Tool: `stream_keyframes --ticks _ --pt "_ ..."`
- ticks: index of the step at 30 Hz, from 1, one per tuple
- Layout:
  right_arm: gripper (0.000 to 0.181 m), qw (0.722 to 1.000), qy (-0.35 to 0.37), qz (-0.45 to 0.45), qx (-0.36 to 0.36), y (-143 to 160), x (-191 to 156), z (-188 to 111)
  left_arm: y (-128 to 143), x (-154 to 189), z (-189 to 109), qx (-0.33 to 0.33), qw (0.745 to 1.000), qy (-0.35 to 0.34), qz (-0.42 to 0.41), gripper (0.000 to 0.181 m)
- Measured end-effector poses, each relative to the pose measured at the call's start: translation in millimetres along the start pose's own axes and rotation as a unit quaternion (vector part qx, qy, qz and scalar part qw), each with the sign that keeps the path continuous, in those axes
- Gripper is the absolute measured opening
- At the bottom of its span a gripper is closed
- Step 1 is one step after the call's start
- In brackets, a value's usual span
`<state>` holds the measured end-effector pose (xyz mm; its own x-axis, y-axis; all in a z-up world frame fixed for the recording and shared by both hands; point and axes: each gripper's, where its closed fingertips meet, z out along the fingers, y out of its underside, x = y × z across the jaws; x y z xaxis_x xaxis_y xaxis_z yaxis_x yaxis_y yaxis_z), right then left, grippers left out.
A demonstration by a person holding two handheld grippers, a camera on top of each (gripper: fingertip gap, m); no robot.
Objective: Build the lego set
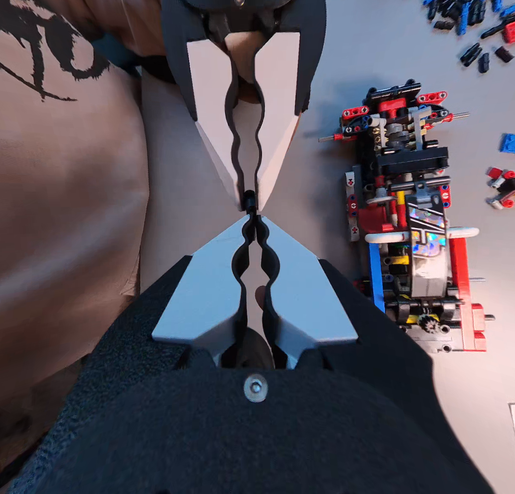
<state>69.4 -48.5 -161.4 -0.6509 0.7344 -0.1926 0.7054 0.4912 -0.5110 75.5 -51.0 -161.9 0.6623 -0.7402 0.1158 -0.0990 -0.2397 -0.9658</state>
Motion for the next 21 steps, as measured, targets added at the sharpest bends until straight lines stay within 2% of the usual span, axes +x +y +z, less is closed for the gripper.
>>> stream_keyframes --ticks 3,5,9,11,15,17,19,21 --pt "0.000 1.000 -0.004 -0.013 -0.019 3 0 4 5 -1 1 -0.020 0.999 -0.013 0.023 0.005" --pt "0.000 1.000 0.001 -0.020 -0.003 0 3 2 2 -5 -1 -0.009 0.999 -0.023 0.021 0.005" --pt "0.016 0.987 0.046 -0.034 0.148 -26 14 -17 -23 -19 -18 0.088 0.994 -0.038 -0.043 0.005" --pt "0.029 0.966 0.100 -0.067 0.228 -34 17 -26 -37 -27 -29 0.147 0.985 -0.038 -0.084 0.005" --pt "0.031 0.903 0.233 -0.126 0.338 -43 18 -33 -48 -29 -34 0.208 0.966 -0.007 -0.151 0.004" --pt "0.032 0.879 0.287 -0.156 0.349 -46 16 -32 -50 -26 -30 0.220 0.956 0.022 -0.191 0.004" --pt "0.021 0.857 0.339 -0.191 0.339 -47 18 -32 -49 -23 -25 0.226 0.946 0.047 -0.228 0.004" --pt "0.018 0.846 0.369 -0.213 0.321 -45 20 -33 -48 -24 -22 0.233 0.936 0.056 -0.258 0.004"
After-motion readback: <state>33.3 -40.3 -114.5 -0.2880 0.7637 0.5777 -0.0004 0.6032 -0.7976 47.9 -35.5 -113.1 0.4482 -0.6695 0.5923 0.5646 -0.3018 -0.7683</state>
